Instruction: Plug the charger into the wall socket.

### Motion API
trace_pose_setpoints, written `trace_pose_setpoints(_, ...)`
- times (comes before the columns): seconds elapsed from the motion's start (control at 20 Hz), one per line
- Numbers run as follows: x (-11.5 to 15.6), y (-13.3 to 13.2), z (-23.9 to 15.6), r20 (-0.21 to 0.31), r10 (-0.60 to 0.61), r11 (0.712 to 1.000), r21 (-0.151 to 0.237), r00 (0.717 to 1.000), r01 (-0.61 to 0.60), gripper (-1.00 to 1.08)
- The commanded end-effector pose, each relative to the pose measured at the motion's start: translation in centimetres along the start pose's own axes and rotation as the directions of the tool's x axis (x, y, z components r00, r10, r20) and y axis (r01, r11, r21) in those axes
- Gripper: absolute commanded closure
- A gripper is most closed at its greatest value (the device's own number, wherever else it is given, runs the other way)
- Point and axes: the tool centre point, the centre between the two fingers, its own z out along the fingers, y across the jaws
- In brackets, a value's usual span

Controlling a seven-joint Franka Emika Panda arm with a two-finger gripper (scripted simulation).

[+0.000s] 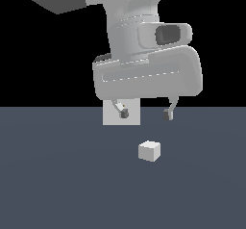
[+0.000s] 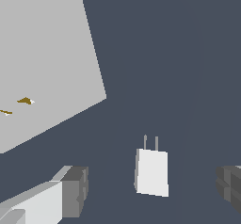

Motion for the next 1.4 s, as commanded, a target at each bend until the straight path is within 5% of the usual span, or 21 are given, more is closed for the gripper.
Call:
trace_pose_setpoints(0.0, -0.2, 0.4, 0.4, -0.025, 0.029, 1.0, -0.007, 0.999, -0.029, -0.92)
trace_pose_setpoints(0.55, -0.9, 1.3, 1.7, -0.086, 0.106, 0.994, -0.026, 0.991, -0.108, -0.92)
trace_pose_setpoints(1.35, -1.8, 1.4, 3.9, -0.085, 0.112, 0.993, -0.027, 0.99, -0.114, -0.92)
